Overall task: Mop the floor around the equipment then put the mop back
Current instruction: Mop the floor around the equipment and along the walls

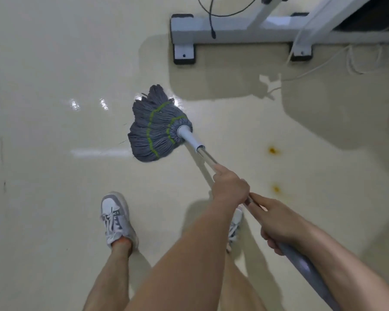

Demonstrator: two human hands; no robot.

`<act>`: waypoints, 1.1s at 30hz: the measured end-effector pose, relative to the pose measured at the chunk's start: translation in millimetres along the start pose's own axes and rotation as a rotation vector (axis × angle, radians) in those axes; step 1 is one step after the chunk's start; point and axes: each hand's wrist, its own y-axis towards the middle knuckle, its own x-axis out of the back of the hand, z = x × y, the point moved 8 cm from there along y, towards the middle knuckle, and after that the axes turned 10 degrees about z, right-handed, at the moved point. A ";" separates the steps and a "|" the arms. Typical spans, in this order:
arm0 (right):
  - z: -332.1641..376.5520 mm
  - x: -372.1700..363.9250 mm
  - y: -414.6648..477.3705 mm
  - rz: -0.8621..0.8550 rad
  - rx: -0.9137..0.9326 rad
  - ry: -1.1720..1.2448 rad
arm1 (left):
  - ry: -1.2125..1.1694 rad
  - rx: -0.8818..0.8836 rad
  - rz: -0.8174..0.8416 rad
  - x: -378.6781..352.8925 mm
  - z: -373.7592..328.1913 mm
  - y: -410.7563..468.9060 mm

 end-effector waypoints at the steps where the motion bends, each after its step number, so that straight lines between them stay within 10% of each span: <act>1: -18.9 16.1 -5.3 -0.028 -0.021 0.093 | 0.038 -0.032 0.022 -19.1 -21.1 3.6; 7: -88.1 70.0 -18.2 -0.055 -0.077 0.501 | 0.097 -0.128 0.140 -99.3 -104.7 15.1; 16: -34.0 65.7 35.2 0.067 0.031 0.193 | -0.139 -0.042 -0.147 -26.0 -81.4 27.1; 33: -158.8 165.7 13.3 -0.133 0.148 0.670 | 0.471 -0.127 -0.029 -151.8 -195.4 54.1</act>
